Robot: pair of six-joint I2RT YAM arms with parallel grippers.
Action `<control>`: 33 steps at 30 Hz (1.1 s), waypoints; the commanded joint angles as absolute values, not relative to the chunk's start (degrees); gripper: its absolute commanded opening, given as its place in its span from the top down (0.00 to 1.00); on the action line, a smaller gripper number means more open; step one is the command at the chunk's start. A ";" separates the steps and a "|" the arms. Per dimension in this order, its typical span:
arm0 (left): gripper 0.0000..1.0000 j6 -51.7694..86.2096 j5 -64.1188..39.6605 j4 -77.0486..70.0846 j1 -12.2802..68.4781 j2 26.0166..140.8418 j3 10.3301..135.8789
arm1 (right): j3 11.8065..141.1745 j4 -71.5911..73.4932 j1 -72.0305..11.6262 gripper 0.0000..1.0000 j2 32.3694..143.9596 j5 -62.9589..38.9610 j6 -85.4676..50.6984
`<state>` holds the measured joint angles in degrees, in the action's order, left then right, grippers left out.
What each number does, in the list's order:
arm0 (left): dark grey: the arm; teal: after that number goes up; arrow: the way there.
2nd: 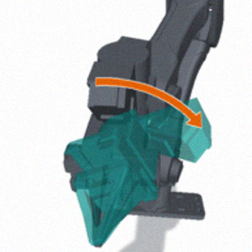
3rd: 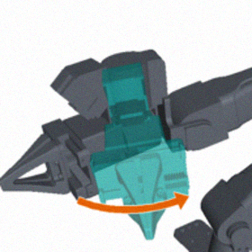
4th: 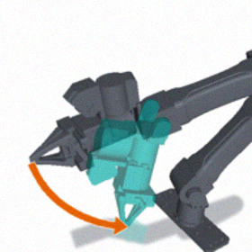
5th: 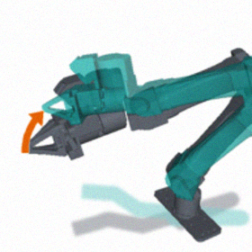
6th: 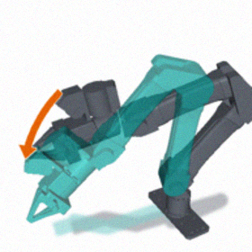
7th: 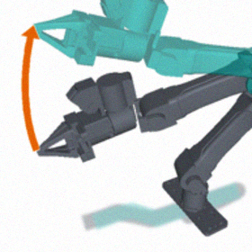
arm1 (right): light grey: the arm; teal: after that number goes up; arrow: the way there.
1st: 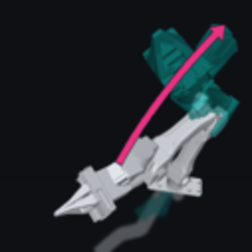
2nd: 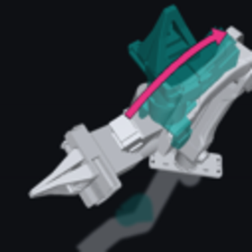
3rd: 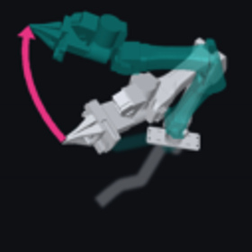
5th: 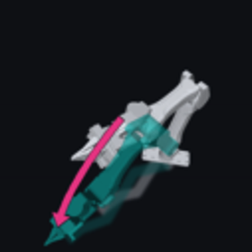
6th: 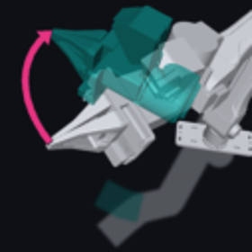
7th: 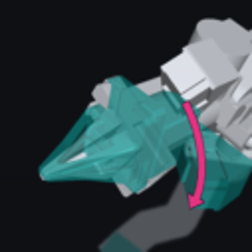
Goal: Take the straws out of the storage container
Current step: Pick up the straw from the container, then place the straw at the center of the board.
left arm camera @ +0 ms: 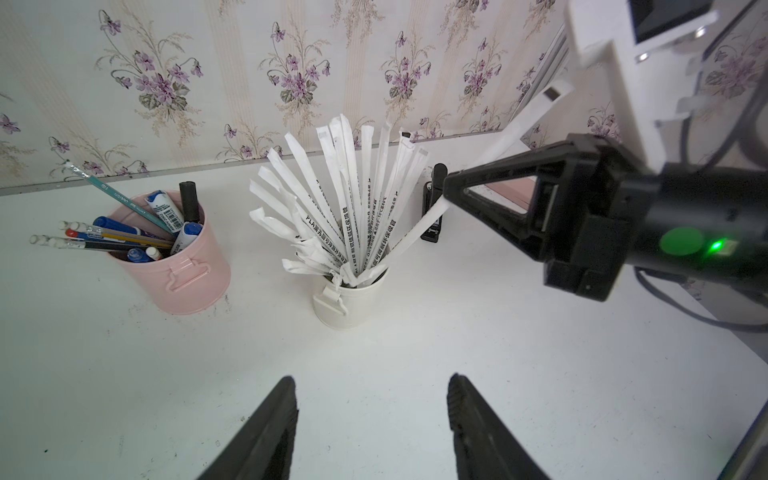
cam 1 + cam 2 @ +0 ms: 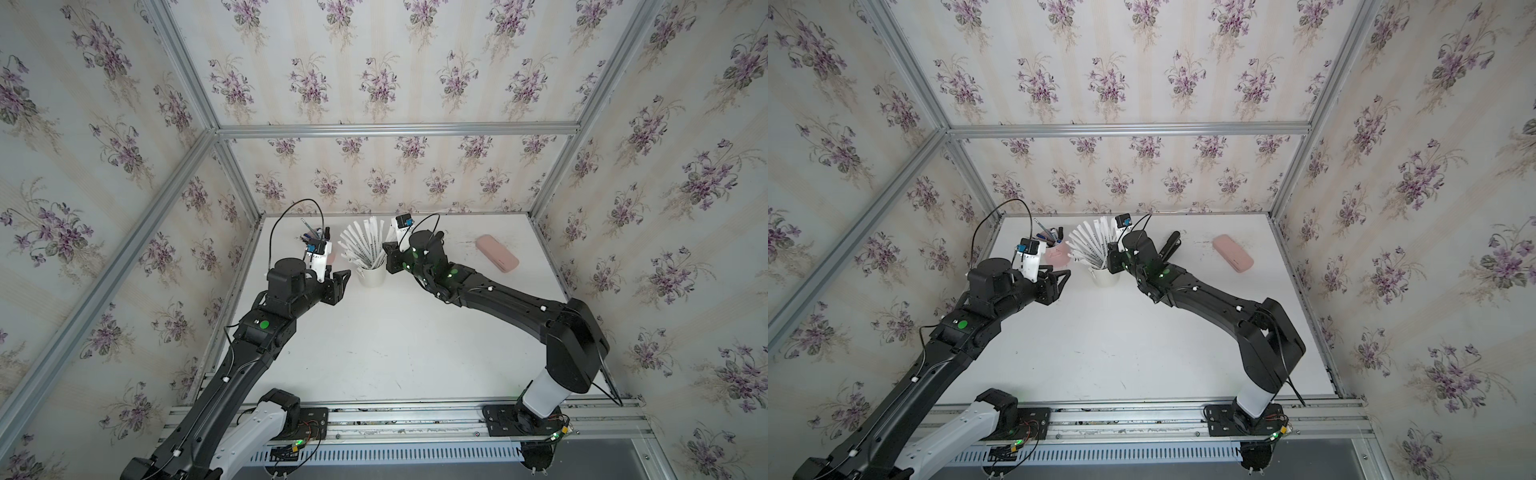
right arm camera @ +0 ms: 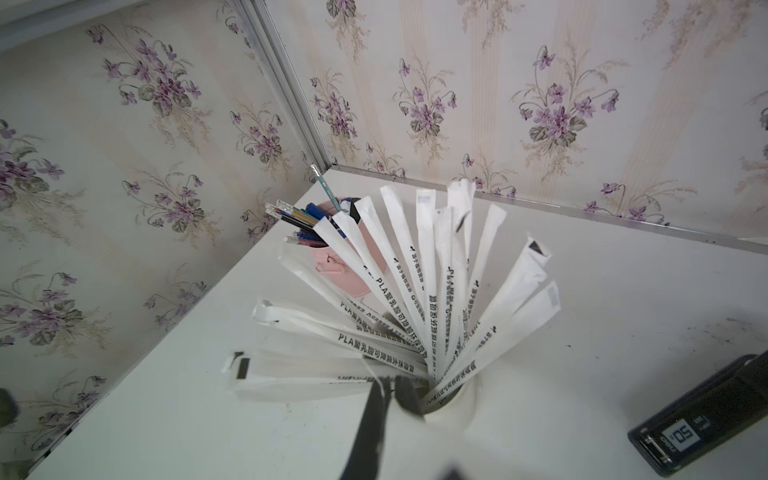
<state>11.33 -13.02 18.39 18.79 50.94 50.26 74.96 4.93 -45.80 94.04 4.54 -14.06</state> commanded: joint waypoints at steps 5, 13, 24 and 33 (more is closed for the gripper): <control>0.42 11.64 -12.09 18.19 18.86 51.19 50.80 | 87.51 -21.11 -45.73 1.00 87.36 3.86 -12.57; 0.42 12.16 -13.20 20.52 18.79 55.02 53.52 | 106.51 -63.27 -42.56 1.00 93.97 -1.02 -17.11; 0.41 11.81 -16.54 23.25 18.87 57.32 54.67 | 91.60 -70.48 -36.00 1.00 101.23 -21.64 -14.43; 0.39 11.07 -17.44 24.37 18.85 57.00 54.77 | 82.52 -65.79 -28.65 1.00 104.39 -23.79 -15.56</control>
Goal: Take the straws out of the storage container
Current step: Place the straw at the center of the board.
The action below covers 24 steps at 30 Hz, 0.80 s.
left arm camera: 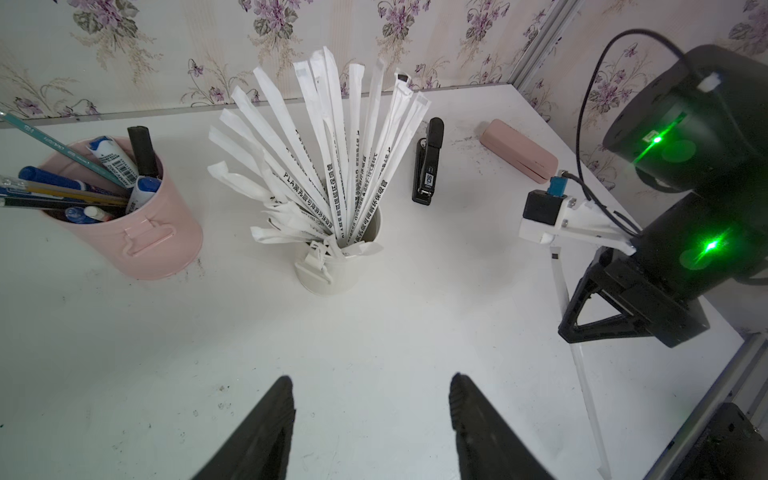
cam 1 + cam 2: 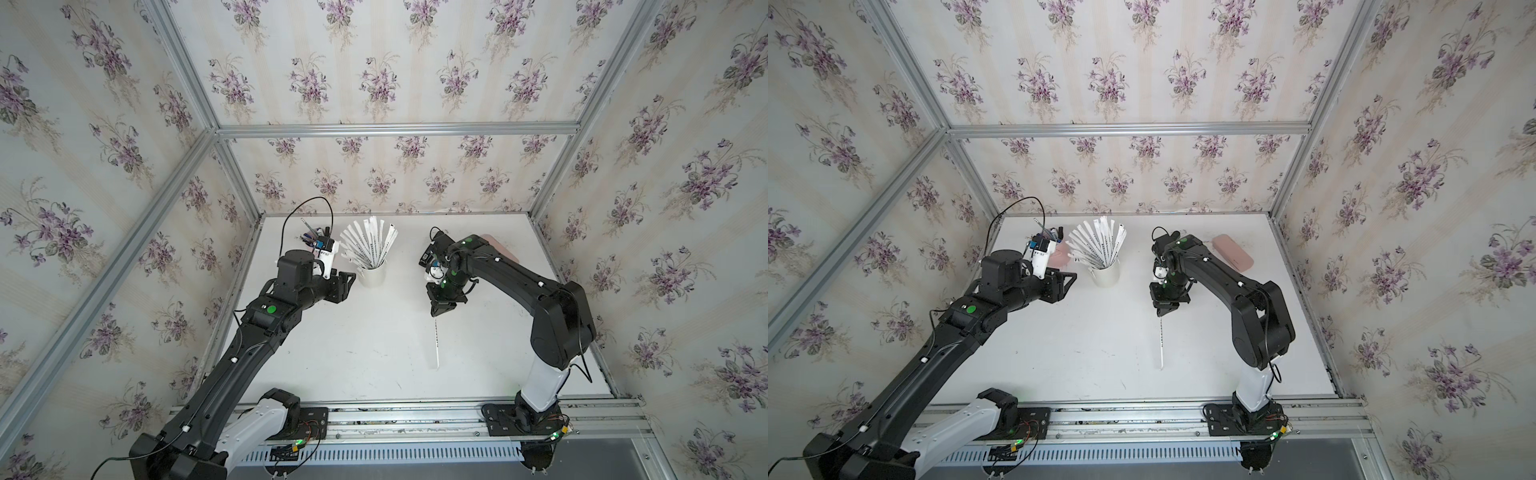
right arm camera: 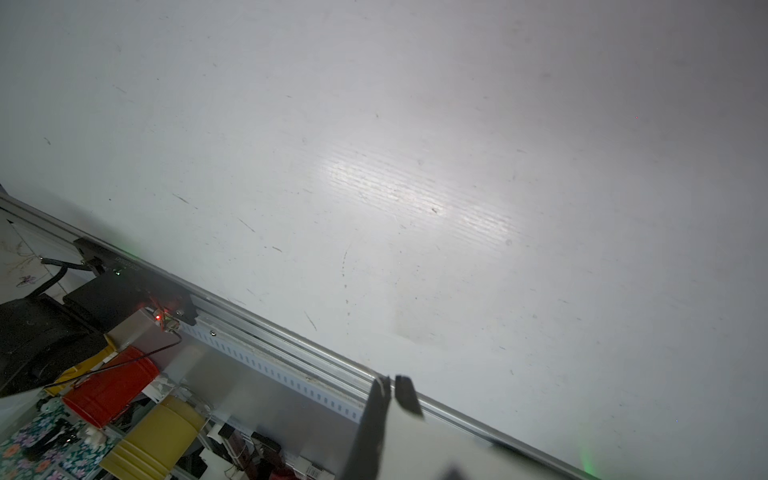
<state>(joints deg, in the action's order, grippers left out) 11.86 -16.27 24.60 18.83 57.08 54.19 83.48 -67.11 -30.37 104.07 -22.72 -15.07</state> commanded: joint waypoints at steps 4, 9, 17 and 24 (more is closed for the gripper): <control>0.39 11.07 -18.45 24.35 18.89 57.39 54.96 | 81.91 -66.50 -27.78 0.99 106.44 -19.89 -14.79; 0.38 11.03 -18.60 24.67 18.87 57.49 54.76 | 83.07 -66.39 -27.54 0.98 109.87 -17.41 -13.91; 0.37 10.72 -18.05 24.72 18.85 57.47 54.60 | 83.16 -63.66 -26.73 0.95 113.78 -17.04 -13.51; 0.36 10.72 -17.88 24.88 18.84 58.69 54.77 | 84.84 -61.63 -26.76 0.95 116.80 -15.94 -13.80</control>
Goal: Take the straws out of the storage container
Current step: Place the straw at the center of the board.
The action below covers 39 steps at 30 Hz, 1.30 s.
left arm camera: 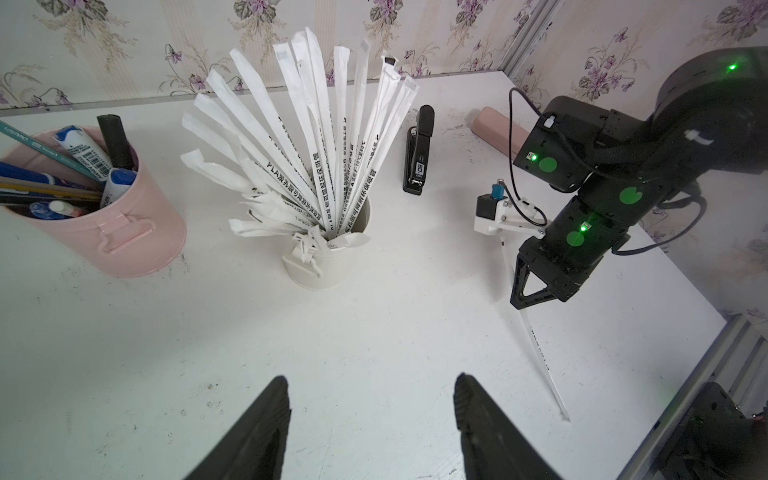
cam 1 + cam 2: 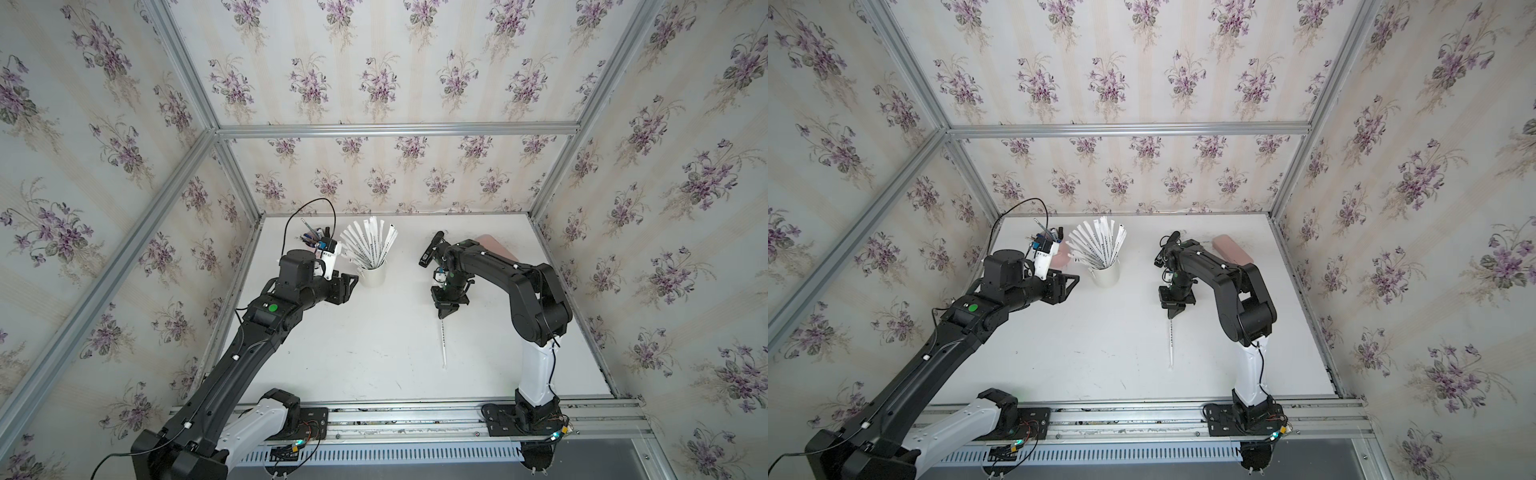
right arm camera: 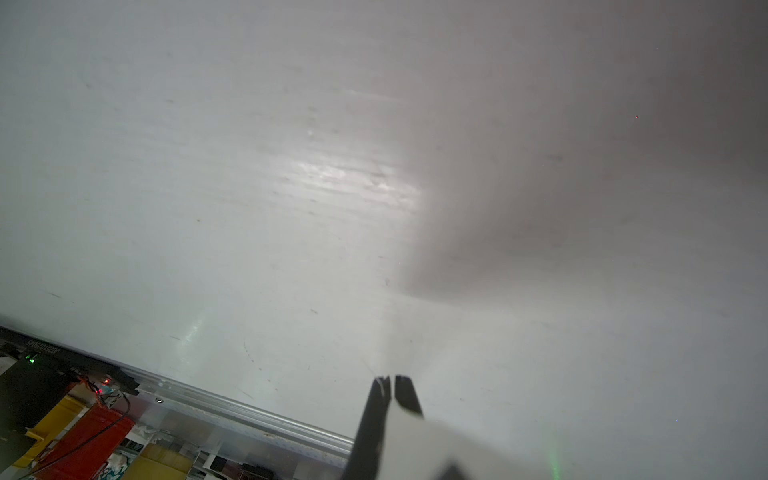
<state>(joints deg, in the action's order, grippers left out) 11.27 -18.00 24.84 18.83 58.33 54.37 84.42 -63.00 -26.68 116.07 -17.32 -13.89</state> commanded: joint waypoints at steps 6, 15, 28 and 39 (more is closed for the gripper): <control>0.36 10.72 -17.39 24.70 18.80 58.89 54.69 | 85.81 -60.82 -26.77 0.94 119.47 -16.47 -13.63; 0.35 10.68 -16.96 24.61 18.74 59.48 54.79 | 86.31 -61.10 -26.78 0.92 120.50 -15.14 -13.61; 0.34 10.57 -16.68 24.81 18.67 59.94 54.93 | 86.00 -60.29 -26.73 0.85 120.94 -14.67 -14.06; 0.34 10.48 -16.44 25.01 18.66 60.04 54.95 | 84.66 -59.53 -26.74 0.80 119.77 -13.45 -14.83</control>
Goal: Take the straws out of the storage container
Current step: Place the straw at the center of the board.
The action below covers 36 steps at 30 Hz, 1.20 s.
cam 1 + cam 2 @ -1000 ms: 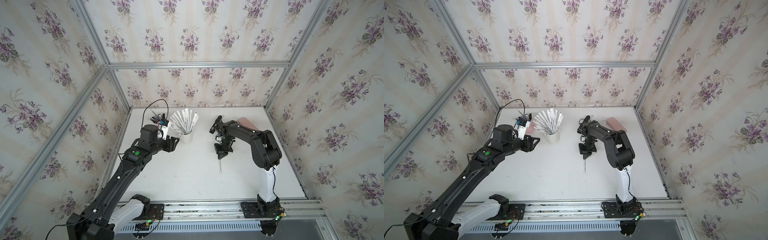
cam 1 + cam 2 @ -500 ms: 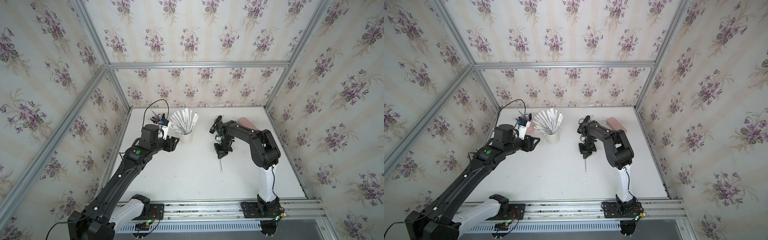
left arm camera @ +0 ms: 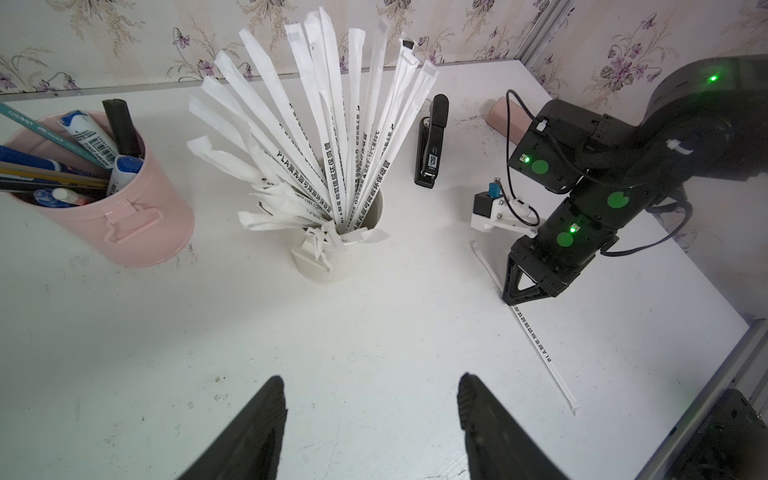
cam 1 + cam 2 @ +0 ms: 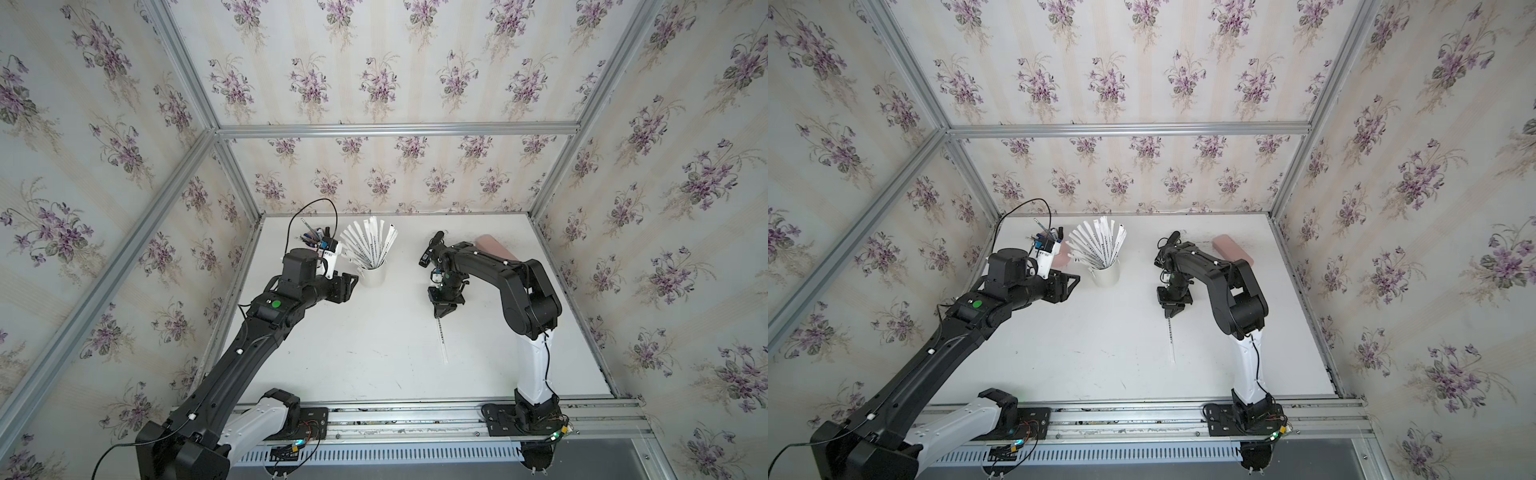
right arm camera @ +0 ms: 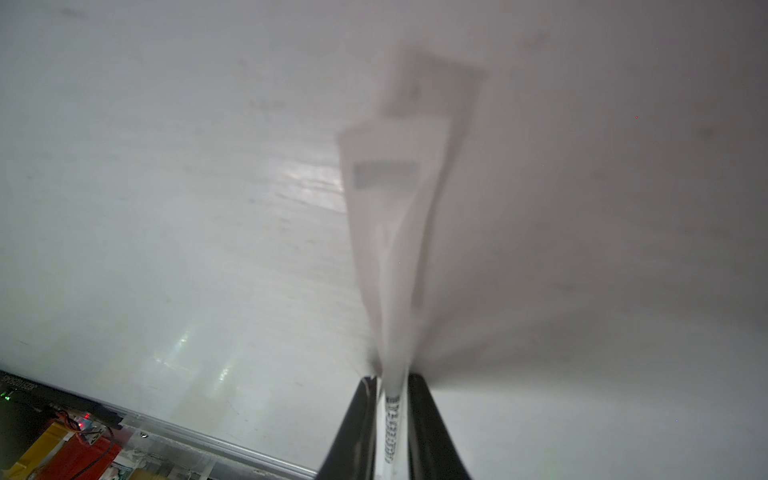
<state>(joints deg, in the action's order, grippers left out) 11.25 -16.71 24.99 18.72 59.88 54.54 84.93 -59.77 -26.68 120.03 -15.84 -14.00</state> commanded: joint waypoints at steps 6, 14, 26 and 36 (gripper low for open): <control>0.34 10.11 -14.67 25.75 18.63 59.77 55.35 | 86.68 -58.46 -26.94 0.79 114.66 -16.68 -15.88; 0.35 8.61 -17.26 23.09 19.68 60.29 58.46 | 86.30 -50.31 -26.92 0.78 101.98 -17.90 -16.79; 0.39 -2.24 1.08 31.33 32.34 87.02 81.89 | 60.17 -9.85 -27.18 0.81 78.62 -20.78 -21.30; 0.42 0.65 10.58 36.64 34.63 105.29 95.26 | 53.54 -6.10 -27.47 0.81 72.43 -18.68 -18.70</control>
